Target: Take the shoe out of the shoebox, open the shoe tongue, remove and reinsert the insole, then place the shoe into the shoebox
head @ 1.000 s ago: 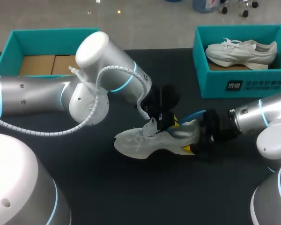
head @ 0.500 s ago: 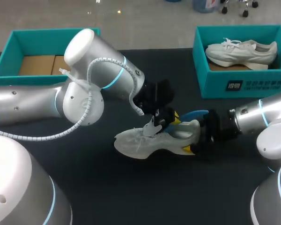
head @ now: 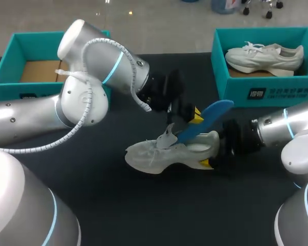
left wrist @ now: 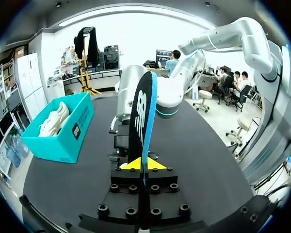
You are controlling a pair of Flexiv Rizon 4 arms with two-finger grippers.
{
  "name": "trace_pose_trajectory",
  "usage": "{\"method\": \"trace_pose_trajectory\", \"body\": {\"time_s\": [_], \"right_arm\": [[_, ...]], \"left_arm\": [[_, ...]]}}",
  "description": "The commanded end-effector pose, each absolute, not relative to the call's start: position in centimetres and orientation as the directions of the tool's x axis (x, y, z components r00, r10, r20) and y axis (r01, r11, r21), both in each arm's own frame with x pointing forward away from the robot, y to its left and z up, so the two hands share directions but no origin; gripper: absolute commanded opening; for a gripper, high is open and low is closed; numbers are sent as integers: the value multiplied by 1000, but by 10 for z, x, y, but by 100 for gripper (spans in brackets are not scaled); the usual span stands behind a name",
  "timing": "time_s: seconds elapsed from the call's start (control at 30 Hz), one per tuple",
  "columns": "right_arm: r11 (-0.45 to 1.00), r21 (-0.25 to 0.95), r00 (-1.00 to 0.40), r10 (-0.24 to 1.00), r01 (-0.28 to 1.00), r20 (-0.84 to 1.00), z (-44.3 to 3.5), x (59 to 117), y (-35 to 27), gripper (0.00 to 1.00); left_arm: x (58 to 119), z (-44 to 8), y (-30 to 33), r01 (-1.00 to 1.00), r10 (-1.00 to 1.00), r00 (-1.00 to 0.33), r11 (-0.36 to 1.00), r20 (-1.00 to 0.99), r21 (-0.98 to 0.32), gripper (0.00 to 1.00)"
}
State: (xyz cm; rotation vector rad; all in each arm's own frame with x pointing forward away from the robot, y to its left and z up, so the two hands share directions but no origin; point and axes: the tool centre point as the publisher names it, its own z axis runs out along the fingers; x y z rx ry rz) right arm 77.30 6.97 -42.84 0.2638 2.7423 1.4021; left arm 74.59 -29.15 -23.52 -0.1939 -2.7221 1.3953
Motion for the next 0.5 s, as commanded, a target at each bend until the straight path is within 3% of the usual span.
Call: {"method": "trace_pose_trajectory", "body": {"time_s": [0.03,0.5], "right_arm": [[576,807,-984,175,129,33,-435,773,71,0],[576,807,-984,175,129,33,-435,773,71,0]], "left_arm": [[739,-220,-288,74,138,-990,578,9,-813,0],[738,-218,-290,71,140,-990,588,15,-806,0]]}}
